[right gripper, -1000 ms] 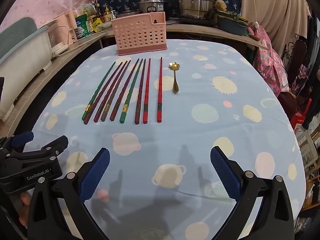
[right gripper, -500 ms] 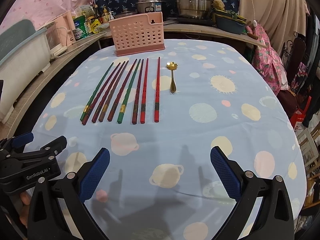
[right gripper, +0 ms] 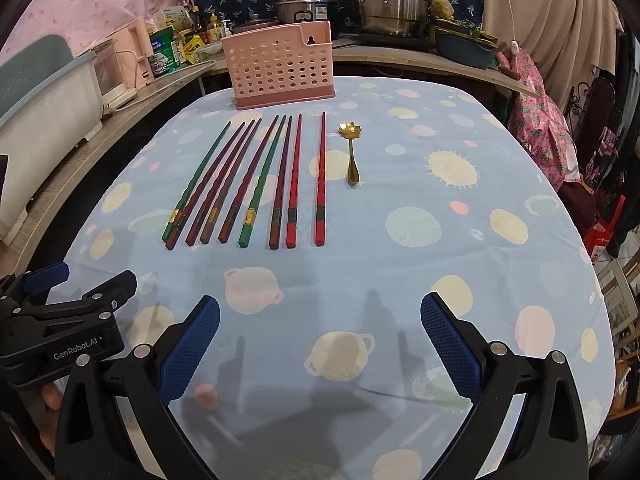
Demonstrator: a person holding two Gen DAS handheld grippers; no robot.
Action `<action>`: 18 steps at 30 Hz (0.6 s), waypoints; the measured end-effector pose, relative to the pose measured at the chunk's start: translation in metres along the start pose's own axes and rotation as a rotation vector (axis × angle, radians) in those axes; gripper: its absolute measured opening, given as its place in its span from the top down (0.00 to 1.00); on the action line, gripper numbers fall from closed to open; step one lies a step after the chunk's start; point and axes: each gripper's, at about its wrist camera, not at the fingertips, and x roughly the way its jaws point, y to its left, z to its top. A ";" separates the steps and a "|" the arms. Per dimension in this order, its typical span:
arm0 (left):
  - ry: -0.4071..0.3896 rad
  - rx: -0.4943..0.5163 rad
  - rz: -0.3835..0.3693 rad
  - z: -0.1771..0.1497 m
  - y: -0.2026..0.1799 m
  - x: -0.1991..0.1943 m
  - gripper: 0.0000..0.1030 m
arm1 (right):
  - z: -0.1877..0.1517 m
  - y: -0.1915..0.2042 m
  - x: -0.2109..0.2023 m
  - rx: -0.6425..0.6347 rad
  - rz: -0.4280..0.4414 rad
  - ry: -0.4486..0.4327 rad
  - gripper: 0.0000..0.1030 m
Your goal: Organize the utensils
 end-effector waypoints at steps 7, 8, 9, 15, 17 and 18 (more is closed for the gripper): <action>0.002 -0.001 0.002 0.000 0.000 0.000 0.09 | 0.002 0.000 0.002 0.006 0.000 0.003 0.06; 0.004 -0.003 0.002 0.000 0.000 0.001 0.09 | 0.002 0.001 0.002 0.007 0.003 0.005 0.06; 0.005 -0.004 0.001 0.000 0.000 0.001 0.09 | 0.002 0.000 0.003 0.007 0.004 0.005 0.06; 0.005 -0.003 0.002 -0.001 0.000 0.002 0.10 | 0.002 0.000 0.003 0.006 0.003 0.003 0.06; 0.006 -0.004 0.001 -0.001 0.000 0.002 0.10 | 0.002 0.000 0.003 0.006 0.004 0.005 0.06; 0.006 -0.003 0.001 -0.001 -0.001 0.002 0.10 | 0.002 0.001 0.004 0.004 0.003 0.006 0.06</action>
